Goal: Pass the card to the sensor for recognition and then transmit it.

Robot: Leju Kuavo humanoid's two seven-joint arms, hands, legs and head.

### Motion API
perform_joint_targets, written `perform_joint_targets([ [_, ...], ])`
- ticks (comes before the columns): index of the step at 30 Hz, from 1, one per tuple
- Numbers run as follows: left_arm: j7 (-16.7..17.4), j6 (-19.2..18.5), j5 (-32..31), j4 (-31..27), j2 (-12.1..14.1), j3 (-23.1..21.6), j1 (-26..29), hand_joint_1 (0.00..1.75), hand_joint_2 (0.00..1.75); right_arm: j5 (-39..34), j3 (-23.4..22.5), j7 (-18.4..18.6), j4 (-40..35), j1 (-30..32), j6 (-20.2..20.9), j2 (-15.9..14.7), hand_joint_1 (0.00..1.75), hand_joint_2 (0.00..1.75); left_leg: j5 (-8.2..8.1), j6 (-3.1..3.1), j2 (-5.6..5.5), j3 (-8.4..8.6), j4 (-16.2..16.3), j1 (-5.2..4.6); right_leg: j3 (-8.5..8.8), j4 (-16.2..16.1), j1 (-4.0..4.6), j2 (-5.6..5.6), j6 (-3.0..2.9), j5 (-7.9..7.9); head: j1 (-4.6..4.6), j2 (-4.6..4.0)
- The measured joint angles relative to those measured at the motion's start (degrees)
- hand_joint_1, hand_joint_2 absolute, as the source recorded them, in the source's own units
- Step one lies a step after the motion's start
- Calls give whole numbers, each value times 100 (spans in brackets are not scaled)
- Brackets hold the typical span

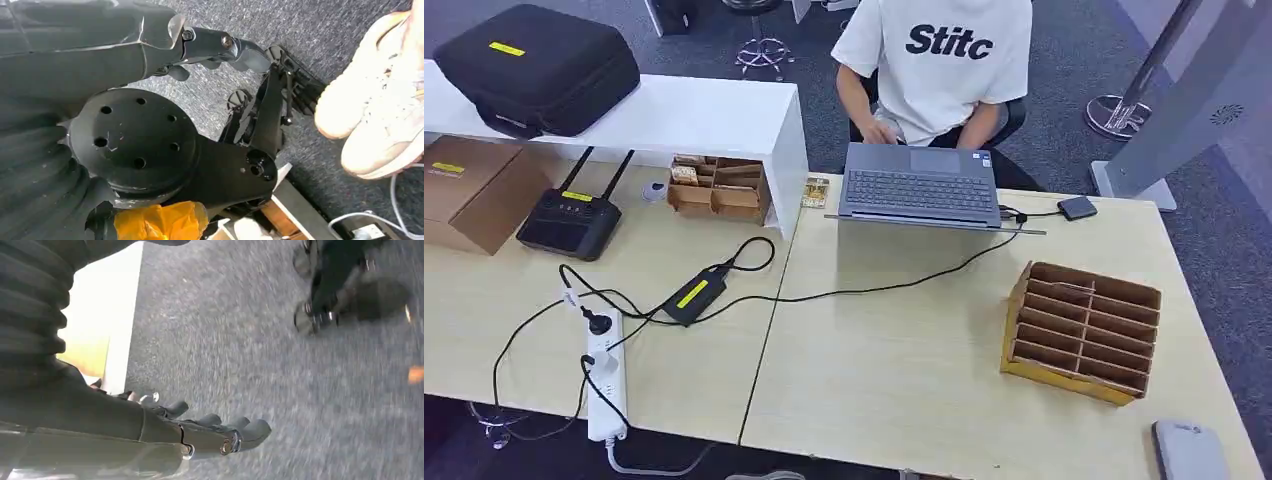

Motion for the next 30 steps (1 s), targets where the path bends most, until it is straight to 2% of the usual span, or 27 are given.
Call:
perform_joint_targets([
  [1, 20, 0, 2, 0, 2, -13, 0, 0, 175, 39, 0, -9, -2, -8, -97, 0, 0, 175, 0, 0, 0, 0, 0, 0, 1, 0, 0, -1, 0, 0, -2, 0],
  [4, 31, 77, 68, 0, -4, -37, -2, 0, 175, -61, -90, -61, -33, -18, -788, 33, 0, 175, 0, 0, 0, 1, 0, -1, -1, 4, -2, 0, -1, 0, -4, 0],
  [5, 31, 92, 83, 0, -11, -44, -3, 0, 175, -81, -142, -61, -46, -27, -780, 33, 0, 175, 0, -1, 1, 1, 0, 1, -1, 4, 1, 2, -1, 0, -2, 0],
  [6, 31, 92, 81, 0, -15, -50, -3, 0, 175, -66, -173, 3, -48, -42, -535, 33, 0, 175, 0, -1, 2, 1, 0, 2, -1, 3, 2, 3, -1, 0, 0, 0],
  [9, 46, -2, 20, 0, 11, -120, 0, 0, 175, 162, -181, 109, -37, -42, 874, 28, 0, 175, 0, -1, 3, 2, 0, 4, -1, 1, 2, 2, -1, 0, 2, 0],
  [13, 50, -9, 15, 2, 13, -127, 0, 0, 175, 177, -179, 107, -35, -40, 933, 31, 0, 175, 0, -1, 3, 2, 0, 4, -1, 1, 2, 2, -1, 0, 2, 0],
  [14, 63, -50, -6, 2, 24, -161, 0, 0, 175, 253, -164, 74, -20, -24, 1221, 46, 0, 175, 0, -1, 2, 2, 0, 2, -1, 1, 1, 1, -1, 0, 2, 0],
  [16, 76, 77, 61, 2, 39, -188, -2, 0, 175, 350, -168, -59, -26, 3, -130, 118, 0, 175, 0, -2, 5, 2, -3, 1, -2, 9, 2, 5, -2, -1, -2, 0],
  [24, 66, 103, 79, 2, 24, -188, -4, 0, 175, 347, -175, -44, -66, -46, -271, 83, 0, 175, -1, -2, 5, 4, -1, -1, 1, 2, -1, 3, -1, 0, -2, 0],
  [27, 44, 164, 118, 2, 9, -188, -6, 0, 175, 216, -265, -179, -81, -51, -666, 98, 0, 175, -1, -2, 5, 4, -1, -1, 0, 4, -1, 4, -1, 0, -2, 0],
  [28, 31, 192, 131, 2, 4, -188, -8, 0, 175, 231, -317, -197, -94, -60, -681, 98, 0, 175, -1, -2, 5, 4, -1, 0, 0, 4, 0, 4, -1, 0, -2, 0],
  [30, 31, 199, 131, 2, 2, -188, -9, 0, 175, 416, -339, -177, -98, -79, -395, 98, 0, 175, -1, -2, 5, 4, -1, 0, 0, 4, 0, 4, -1, 0, -2, 0],
])
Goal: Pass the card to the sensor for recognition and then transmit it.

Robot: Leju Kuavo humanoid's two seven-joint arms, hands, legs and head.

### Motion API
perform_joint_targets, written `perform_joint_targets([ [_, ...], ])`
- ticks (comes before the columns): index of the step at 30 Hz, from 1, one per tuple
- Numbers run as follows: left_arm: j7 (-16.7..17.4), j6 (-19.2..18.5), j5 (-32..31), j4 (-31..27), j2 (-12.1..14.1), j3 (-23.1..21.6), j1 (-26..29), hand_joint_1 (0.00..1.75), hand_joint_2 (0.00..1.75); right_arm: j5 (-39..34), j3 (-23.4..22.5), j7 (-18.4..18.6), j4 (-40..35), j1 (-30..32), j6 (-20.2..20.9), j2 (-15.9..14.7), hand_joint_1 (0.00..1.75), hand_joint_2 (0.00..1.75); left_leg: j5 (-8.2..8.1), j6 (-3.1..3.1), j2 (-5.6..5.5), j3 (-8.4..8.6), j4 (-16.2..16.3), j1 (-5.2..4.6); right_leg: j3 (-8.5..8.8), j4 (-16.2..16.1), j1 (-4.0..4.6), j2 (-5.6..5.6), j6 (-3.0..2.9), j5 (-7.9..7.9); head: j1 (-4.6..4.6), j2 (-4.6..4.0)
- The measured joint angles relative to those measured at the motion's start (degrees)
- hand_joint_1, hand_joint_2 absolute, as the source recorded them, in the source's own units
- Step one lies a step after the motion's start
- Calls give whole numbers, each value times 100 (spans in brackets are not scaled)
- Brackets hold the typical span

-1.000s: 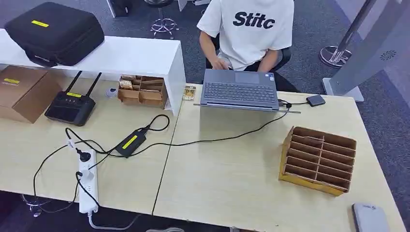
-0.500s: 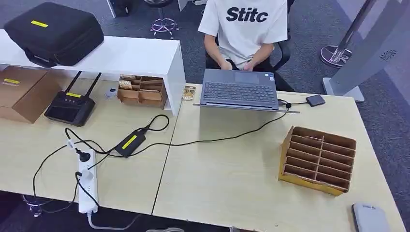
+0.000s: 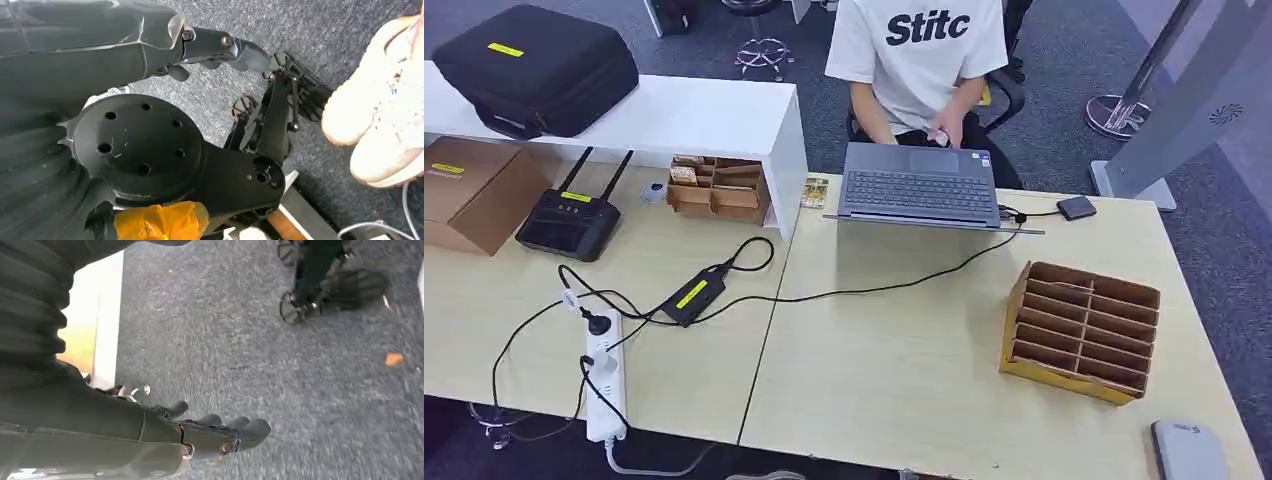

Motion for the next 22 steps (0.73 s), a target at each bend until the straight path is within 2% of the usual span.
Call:
perform_joint_targets([
  [3, 2, -55, -31, 0, 15, -11, 1, 0, 175, 301, 22, 44, 11, 7, 722, -4, 0, 175, 0, 0, 0, 0, 0, 0, 0, -1, 0, 0, 0, 0, 0, 0],
  [4, 4, -68, -33, 0, 24, -22, 1, 0, 175, 342, 26, 42, 13, 10, 775, -2, 0, 175, 0, 0, 0, 1, 0, 0, 0, -1, 0, 0, 0, 0, 0, 0],
  [5, 4, -62, -24, 0, 33, -26, 1, 0, 175, 336, 24, 33, 11, 20, 588, 0, 0, 175, 0, 0, -1, 0, 0, 0, 0, 0, 0, -1, 0, 0, 0, 0],
  [7, 2, 13, 42, 0, 31, -28, -3, 0, 175, 203, -4, 24, 9, 28, -52, 53, 0, 175, 0, 0, -1, 0, 0, -1, -1, 2, -1, -1, 0, 0, -4, 0],
  [8, 0, 48, 65, 0, 26, -28, -6, 0, 175, 168, -56, 20, 0, 22, -212, 57, 0, 0, 0, 0, 0, 0, 0, -1, -1, 4, -1, 1, 0, 0, -2, 0],
  [9, -4, 59, 70, 0, 13, -28, -8, 0, 175, 176, -100, 15, -17, 13, -127, 55, 0, 0, 0, -1, 1, 0, -1, 1, -1, 3, 1, 2, -1, 0, 0, 0],
  [12, -9, 44, 57, 0, 15, -55, -14, 0, 175, 404, -118, 15, -24, 2, 467, 35, 0, 0, 0, 0, 1, 0, 0, 1, 0, 1, 1, 1, 0, 0, 6, 0],
  [13, -7, 44, 57, 0, 15, -61, -14, 0, 175, 459, -118, 0, -24, -2, 390, 35, 0, 0, 0, 0, 1, 0, 0, 0, 1, 0, 0, 1, 0, 0, 2, 0],
  [15, -9, 79, 107, 0, 11, -61, -18, 0, 175, 419, -168, -22, -42, -1, -192, 42, 0, 0, 0, 0, -1, 0, 0, -2, 1, 0, -2, -2, 0, 0, -2, 0],
  [17, -44, 151, 162, 0, -4, -61, -19, 0, 175, 334, -284, -33, -72, -6, -578, 72, 0, 0, 0, 0, 0, 0, 0, -3, 1, 2, -3, 0, 0, 0, -7, 0],
  [22, -52, 188, 184, 0, -46, -61, -49, 0, 175, 402, -472, -46, -146, -49, -593, 61, 0, 0, 0, 0, -1, 0, 0, 0, 2, 1, -1, -1, 0, 0, 4, 0],
])
